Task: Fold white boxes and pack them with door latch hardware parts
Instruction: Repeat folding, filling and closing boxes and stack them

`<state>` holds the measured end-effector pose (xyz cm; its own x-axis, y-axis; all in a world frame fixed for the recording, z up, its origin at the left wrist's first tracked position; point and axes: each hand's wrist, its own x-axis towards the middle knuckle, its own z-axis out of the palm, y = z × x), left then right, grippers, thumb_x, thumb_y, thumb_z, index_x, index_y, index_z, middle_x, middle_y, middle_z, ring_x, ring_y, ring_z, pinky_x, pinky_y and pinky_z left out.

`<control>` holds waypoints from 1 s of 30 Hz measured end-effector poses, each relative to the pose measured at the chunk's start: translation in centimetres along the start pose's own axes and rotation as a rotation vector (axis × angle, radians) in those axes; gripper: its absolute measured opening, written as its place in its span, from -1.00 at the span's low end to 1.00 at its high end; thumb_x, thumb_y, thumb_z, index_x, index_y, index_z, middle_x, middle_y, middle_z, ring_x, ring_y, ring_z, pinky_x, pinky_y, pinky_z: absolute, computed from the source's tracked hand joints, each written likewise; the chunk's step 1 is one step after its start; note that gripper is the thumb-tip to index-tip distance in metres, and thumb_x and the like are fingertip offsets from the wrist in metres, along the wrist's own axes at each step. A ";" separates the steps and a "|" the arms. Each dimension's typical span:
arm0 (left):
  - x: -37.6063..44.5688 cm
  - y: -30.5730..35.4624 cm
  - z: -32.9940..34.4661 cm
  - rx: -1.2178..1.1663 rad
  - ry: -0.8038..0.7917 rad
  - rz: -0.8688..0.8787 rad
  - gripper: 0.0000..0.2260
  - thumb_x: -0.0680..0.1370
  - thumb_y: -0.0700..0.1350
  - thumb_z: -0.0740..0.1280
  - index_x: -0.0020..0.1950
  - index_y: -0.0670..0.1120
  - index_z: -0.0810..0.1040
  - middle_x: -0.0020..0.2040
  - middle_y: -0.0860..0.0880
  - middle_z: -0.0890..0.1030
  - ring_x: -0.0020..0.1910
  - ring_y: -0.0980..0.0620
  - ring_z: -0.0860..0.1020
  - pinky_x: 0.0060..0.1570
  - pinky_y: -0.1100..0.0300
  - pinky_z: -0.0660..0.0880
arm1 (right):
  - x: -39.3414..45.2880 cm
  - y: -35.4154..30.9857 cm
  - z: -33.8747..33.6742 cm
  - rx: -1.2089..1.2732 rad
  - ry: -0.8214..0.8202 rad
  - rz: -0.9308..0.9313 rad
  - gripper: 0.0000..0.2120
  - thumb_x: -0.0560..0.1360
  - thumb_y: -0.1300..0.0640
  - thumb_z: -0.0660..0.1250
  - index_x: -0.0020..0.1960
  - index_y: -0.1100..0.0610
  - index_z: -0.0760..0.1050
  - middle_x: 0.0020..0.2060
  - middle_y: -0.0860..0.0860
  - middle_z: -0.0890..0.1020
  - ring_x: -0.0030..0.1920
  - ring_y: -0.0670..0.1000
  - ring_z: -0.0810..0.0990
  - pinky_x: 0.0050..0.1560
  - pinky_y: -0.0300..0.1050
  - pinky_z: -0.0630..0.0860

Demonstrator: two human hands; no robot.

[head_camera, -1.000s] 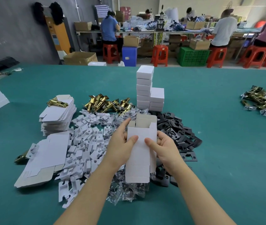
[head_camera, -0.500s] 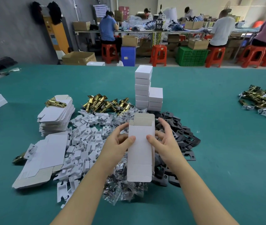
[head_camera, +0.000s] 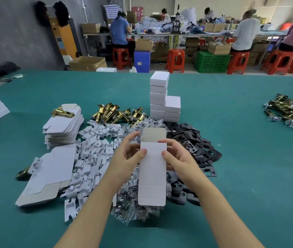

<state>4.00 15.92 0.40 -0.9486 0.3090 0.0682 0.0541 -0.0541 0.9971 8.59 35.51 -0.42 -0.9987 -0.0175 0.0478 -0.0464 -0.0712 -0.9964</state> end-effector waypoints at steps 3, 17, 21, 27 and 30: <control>0.0 0.3 -0.4 -0.002 -0.017 0.002 -0.67 0.52 0.00 0.46 0.25 0.26 0.61 0.10 0.11 0.69 0.11 0.08 0.66 0.01 0.13 0.65 | -0.2 -0.1 0.2 0.014 -0.014 0.007 -0.78 0.64 0.12 0.30 0.24 -0.11 0.55 0.17 0.08 0.66 0.16 0.13 0.69 0.06 0.05 0.68; 0.1 0.5 -0.8 0.021 -0.057 -0.014 -0.84 0.46 -0.01 0.46 -0.05 -0.04 0.76 -0.08 -0.04 0.73 -0.13 0.06 0.69 -0.15 0.25 0.61 | -0.4 -0.4 0.7 0.086 0.072 0.044 -0.81 0.65 0.16 0.34 0.11 -0.04 0.70 0.28 0.02 0.61 0.11 0.18 0.68 -0.17 0.05 0.67; 0.4 0.1 -0.6 0.068 -0.010 0.020 -0.93 0.53 -0.11 0.47 -0.06 0.04 0.74 -0.11 -0.02 0.74 -0.16 0.07 0.69 -0.21 0.28 0.59 | -0.4 -0.3 0.8 0.124 0.068 0.042 -0.81 0.66 0.18 0.33 0.07 -0.05 0.68 0.02 -0.03 0.69 -0.09 0.01 0.69 -0.32 -0.12 0.61; 0.5 -0.4 -0.2 0.147 0.068 0.092 -0.70 0.52 -0.09 0.50 0.04 0.26 0.49 -0.11 0.01 0.70 -0.14 0.02 0.70 -0.24 0.21 0.62 | 0.0 0.3 0.6 0.141 0.100 0.000 -0.75 0.65 0.22 0.33 0.16 -0.13 0.50 -0.01 0.08 0.61 -0.13 0.05 0.65 -0.30 -0.03 0.62; 0.7 -0.5 -0.2 0.157 0.030 0.094 -0.73 0.53 -0.12 0.49 0.10 0.23 0.57 -0.12 -0.03 0.70 -0.11 -0.02 0.70 -0.19 0.15 0.65 | -0.1 0.6 0.5 0.121 0.077 -0.002 -0.76 0.65 0.21 0.32 0.18 -0.10 0.58 0.05 0.05 0.66 -0.10 0.03 0.68 -0.27 -0.07 0.63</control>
<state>3.27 15.91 -0.10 -0.9457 0.2812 0.1627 0.1889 0.0684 0.9796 8.66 35.00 -0.94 -0.9975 0.0591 0.0399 -0.0506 -0.1915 -0.9802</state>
